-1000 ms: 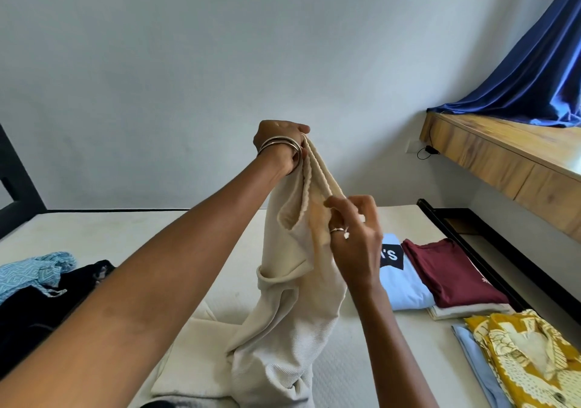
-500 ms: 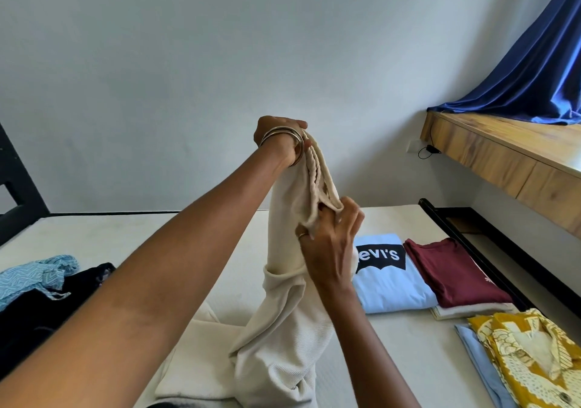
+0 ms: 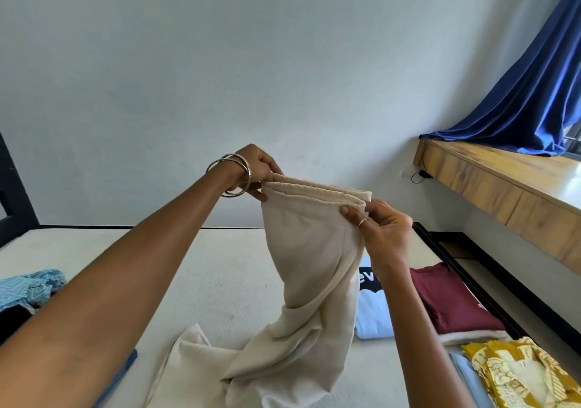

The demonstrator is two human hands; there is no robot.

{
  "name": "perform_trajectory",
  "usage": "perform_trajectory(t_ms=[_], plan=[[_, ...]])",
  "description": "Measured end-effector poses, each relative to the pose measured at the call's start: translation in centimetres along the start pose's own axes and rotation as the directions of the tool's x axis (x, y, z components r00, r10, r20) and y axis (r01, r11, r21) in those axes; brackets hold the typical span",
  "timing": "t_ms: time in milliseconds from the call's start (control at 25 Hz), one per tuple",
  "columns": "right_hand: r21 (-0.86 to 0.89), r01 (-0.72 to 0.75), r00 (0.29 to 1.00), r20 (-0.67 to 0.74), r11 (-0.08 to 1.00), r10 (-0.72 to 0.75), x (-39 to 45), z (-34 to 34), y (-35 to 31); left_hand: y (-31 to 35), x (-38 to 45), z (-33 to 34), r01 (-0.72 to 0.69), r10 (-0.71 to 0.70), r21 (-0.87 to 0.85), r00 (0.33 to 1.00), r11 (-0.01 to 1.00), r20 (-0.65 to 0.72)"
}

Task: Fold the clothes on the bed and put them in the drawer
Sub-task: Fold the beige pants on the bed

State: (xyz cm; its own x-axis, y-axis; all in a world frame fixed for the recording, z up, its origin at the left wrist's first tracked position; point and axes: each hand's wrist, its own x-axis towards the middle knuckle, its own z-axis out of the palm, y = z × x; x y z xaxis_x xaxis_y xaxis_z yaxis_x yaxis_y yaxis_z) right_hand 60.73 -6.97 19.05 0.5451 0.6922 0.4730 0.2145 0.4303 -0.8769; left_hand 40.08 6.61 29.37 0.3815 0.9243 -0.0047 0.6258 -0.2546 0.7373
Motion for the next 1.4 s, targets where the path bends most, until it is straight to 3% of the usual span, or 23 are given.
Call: perform_trajectory(t_ms=[80, 120, 160, 240, 280, 360, 440, 480, 600, 680, 720, 800, 880, 920, 960, 1040, 1080, 1160, 1240, 1280, 1320, 1360, 1400], plan=[[-0.092, 0.01, 0.999, -0.03, 0.996, -0.013, 0.8, 0.9, -0.8, 0.4, 0.6, 0.4, -0.142, 0.175, 0.28, 0.98, 0.949, -0.096], [-0.166, 0.046, 0.999, -0.015, 0.985, -0.05, 1.5, 1.5, -1.4, 0.9, 0.4, 0.7, -0.297, 0.338, 0.389, 0.94, 0.872, -0.038], [-0.238, 0.106, 0.994, 0.025, 0.965, -0.103, 2.3, 2.2, -2.4, 1.8, 0.0, 1.1, -0.48, 0.491, 0.385, 0.868, 0.789, 0.076], [-0.28, 0.239, 0.968, 0.139, 0.93, -0.207, 4.0, 3.5, -5.1, 4.2, -1.0, 1.9, -0.656, 0.617, 0.251, 0.754, 0.712, 0.225], [-0.238, 0.285, 0.954, 0.165, 0.929, -0.25, 4.8, 3.8, -6.6, 5.4, -1.2, 2.0, -0.669, 0.637, 0.248, 0.743, 0.701, 0.205], [-0.069, 0.329, 0.942, 0.099, 0.942, -0.322, 6.3, 3.3, -8.8, 7.2, -0.9, 1.5, -0.652, 0.674, 0.287, 0.738, 0.702, 0.029], [0.189, 0.252, 0.963, 0.046, 0.949, -0.265, 6.7, 2.3, -9.8, 8.6, -0.5, 0.5, -0.695, 0.752, 0.299, 0.643, 0.654, -0.148], [0.227, 0.161, 0.977, 0.104, 0.961, -0.188, 6.6, 2.0, -9.1, 9.2, -0.1, -0.1, -0.716, 0.776, 0.299, 0.587, 0.631, -0.23], [-0.093, -0.104, 0.902, 0.41, 0.99, 0.134, 4.4, 1.3, -3.4, 10.7, 0.6, -2.2, -0.668, 0.774, 0.394, 0.513, 0.631, -0.371], [-0.263, -0.187, 0.866, 0.411, 0.946, 0.286, 3.5, 0.2, -0.5, 11.1, 1.1, -4.3, -0.537, 0.75, 0.526, 0.515, 0.659, -0.415], [-0.308, -0.175, 0.913, 0.304, 0.935, 0.271, 4.1, -0.2, -0.4, 11.2, 1.3, -5.5, -0.457, 0.733, 0.581, 0.517, 0.674, -0.443], [-0.5, -0.035, 0.998, -0.058, 0.865, 0.007, 6.8, -1.0, -2.7, 11.5, 1.2, -7.8, -0.319, 0.731, 0.671, 0.448, 0.669, -0.515], [-0.589, 0.119, 0.925, -0.226, 0.799, -0.304, 9.1, -1.7, -7.2, 12.5, 1.0, -10.0, -0.194, 0.73, 0.707, 0.271, 0.68, -0.627], [-0.516, 0.191, 0.914, -0.217, 0.835, -0.343, 9.9, -2.0, -8.7, 13.3, 1.0, -11.2, -0.153, 0.713, 0.697, 0.188, 0.701, -0.676], [-0.38, 0.229, 0.942, -0.145, 0.896, -0.302, 10.2, -2.2, -9.4, 14.1, 1.1, -12.3, -0.139, 0.702, 0.688, 0.144, 0.712, -0.698], [-0.123, 0.17, 0.976, 0.16, 0.978, -0.15, 8.8, -2.0, -8.7, 15.0, 1.0, -13.7, -0.166, 0.74, 0.721, 0.162, 0.672, -0.652], [-0.003, 0.062, 0.943, 0.328, 0.998, -0.058, 7.4, -1.7, -7.3, 15.2, 1.0, -13.5, -0.185, 0.774, 0.752, 0.188, 0.633, -0.605], [0.177, -0.217, 0.798, 0.599, 0.96, 0.07, 4.8, -0.9, -4.9, 14.8, 1.1, -11.9, -0.217, 0.823, 0.797, 0.232, 0.564, -0.519], [0.168, -0.346, 0.705, 0.696, 0.923, 0.137, 3.1, 0.1, -2.9, 13.2, 1.2, -10.0, -0.26, 0.851, 0.815, 0.26, 0.517, -0.457], [0.104, -0.308, 0.75, 0.638, 0.946, 0.174, 2.6, 0.5, -2.0, 12.2, 1.4, -9.4, -0.283, 0.859, 0.816, 0.265, 0.505, -0.439], [-0.037, -0.206, 0.872, 0.446, 0.978, 0.2, 2.3, 0.9, -0.9, 11.2, 1.6, -9.1, -0.292, 0.857, 0.811, 0.271, 0.508, -0.439], [-0.28, -0.086, 0.986, 0.111, 0.956, 0.122, 2.0, 1.2, 0.1, 10.4, 1.8, -9.1, -0.286, 0.847, 0.803, 0.285, 0.523, -0.45], [-0.506, -0.023, 0.979, -0.186, 0.862, -0.083, 1.2, 1.7, 0.9, 9.8, 2.0, -8.9, -0.281, 0.836, 0.796, 0.304, 0.537, -0.457]])
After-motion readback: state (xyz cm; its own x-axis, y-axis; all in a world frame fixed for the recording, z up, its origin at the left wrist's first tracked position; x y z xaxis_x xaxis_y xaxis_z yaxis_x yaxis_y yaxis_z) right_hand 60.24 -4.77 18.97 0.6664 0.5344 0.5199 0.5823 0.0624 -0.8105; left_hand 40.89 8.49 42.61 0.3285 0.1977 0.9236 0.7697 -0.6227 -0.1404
